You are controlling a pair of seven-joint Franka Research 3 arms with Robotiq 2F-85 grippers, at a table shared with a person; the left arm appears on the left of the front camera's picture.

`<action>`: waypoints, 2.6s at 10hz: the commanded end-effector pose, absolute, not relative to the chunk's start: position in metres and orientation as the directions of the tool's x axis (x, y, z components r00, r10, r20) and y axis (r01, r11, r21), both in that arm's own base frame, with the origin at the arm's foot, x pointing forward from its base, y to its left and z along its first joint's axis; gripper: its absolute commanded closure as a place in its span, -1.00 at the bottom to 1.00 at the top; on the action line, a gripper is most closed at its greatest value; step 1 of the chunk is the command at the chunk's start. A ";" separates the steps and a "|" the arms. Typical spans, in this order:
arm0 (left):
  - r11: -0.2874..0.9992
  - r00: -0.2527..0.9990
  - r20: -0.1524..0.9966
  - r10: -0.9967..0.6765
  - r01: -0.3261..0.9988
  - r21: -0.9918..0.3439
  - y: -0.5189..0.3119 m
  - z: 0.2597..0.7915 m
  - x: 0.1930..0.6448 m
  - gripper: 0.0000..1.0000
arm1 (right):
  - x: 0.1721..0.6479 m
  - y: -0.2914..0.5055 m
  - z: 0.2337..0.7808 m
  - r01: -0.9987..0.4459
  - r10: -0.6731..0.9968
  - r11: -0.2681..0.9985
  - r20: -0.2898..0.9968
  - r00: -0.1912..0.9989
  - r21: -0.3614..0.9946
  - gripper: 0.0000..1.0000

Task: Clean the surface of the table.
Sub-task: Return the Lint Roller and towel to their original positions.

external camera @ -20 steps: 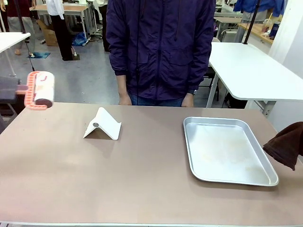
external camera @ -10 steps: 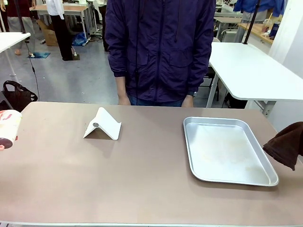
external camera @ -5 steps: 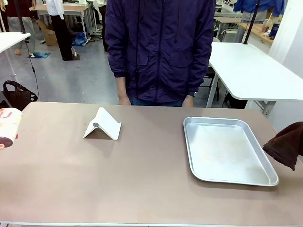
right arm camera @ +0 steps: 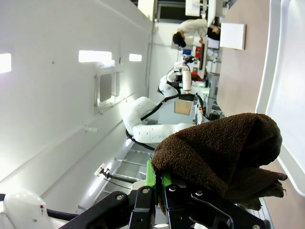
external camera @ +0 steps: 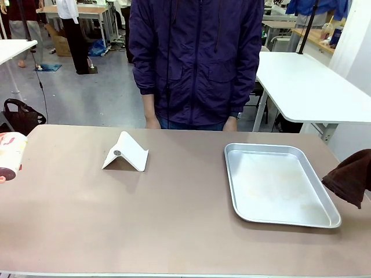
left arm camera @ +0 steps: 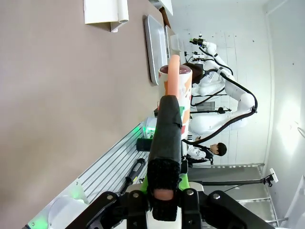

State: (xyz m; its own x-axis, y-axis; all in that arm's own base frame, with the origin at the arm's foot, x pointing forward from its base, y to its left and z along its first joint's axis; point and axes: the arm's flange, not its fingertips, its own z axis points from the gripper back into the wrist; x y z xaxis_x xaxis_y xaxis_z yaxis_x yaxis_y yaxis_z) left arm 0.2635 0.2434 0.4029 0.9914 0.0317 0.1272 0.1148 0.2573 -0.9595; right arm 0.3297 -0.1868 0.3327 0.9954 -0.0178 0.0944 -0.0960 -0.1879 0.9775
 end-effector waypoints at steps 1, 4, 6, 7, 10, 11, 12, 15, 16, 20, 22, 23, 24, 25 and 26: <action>0.254 0.991 0.129 0.036 0.116 -0.960 0.240 0.404 0.260 0.94 | 0.330 -0.187 0.333 -0.096 -0.018 -0.188 0.094 0.995 0.977 0.89; 0.322 0.991 0.130 -0.043 0.137 -0.937 0.198 0.441 0.297 0.56 | 0.336 -0.124 0.379 -0.191 0.067 -0.125 0.200 0.977 0.974 0.89; 0.345 0.975 0.164 -0.151 0.207 -0.916 0.153 0.478 0.329 0.56 | 0.366 -0.063 0.400 -0.170 0.205 -0.059 0.178 0.962 0.984 0.89; 0.338 0.961 0.179 -0.212 0.244 -0.909 0.123 0.497 0.347 0.56 | 0.384 -0.029 0.403 -0.153 0.241 -0.022 0.154 0.958 0.988 0.89; 0.465 0.960 0.075 -0.271 0.198 -0.863 0.019 0.525 0.405 0.56 | 0.432 0.083 0.409 -0.180 0.182 -0.015 0.180 0.967 0.984 0.89; 0.508 0.963 0.033 -0.267 0.169 -0.845 -0.004 0.524 0.416 0.56 | 0.443 0.106 0.406 -0.179 0.151 -0.022 0.180 0.972 0.984 0.89; 0.585 0.967 -0.002 -0.254 0.152 -0.796 -0.035 0.519 0.433 0.56 | 0.461 0.139 0.396 -0.175 0.113 -0.030 0.178 0.978 0.984 0.89; 0.707 0.987 0.026 -0.158 0.131 -0.694 -0.084 0.501 0.465 0.56 | 0.487 0.176 0.345 -0.119 0.197 -0.059 0.128 0.972 0.991 0.89; 0.730 0.994 0.044 -0.104 0.106 -0.676 -0.097 0.493 0.472 0.56 | 0.487 0.186 0.323 -0.084 0.249 -0.044 0.092 0.964 0.995 0.89; 0.770 0.994 0.016 -0.107 0.093 -0.631 -0.100 0.465 0.481 0.56 | 0.481 0.186 0.277 -0.088 0.258 0.062 0.069 0.964 0.994 0.89; 0.759 0.993 0.049 -0.107 0.114 -0.642 -0.104 0.465 0.483 0.56 | 0.475 0.189 0.266 -0.048 0.274 0.041 0.035 0.961 0.998 0.89; 0.759 0.993 0.049 -0.107 0.114 -0.642 -0.104 0.465 0.483 0.56 | 0.475 0.189 0.266 -0.048 0.274 0.041 0.035 0.961 0.998 0.89; 0.759 0.993 0.049 -0.107 0.114 -0.642 -0.104 0.465 0.483 0.56 | 0.475 0.189 0.266 -0.048 0.274 0.041 0.035 0.961 0.998 0.89; 0.757 0.993 0.024 -0.116 0.104 -0.645 -0.101 0.459 0.482 0.56 | 0.475 0.189 0.266 -0.048 0.274 0.041 0.035 0.961 0.998 0.89; 0.781 0.992 0.019 -0.121 0.108 -0.615 -0.098 0.453 0.476 0.56 | 0.475 0.186 0.265 -0.046 0.268 0.046 0.032 0.963 0.998 0.89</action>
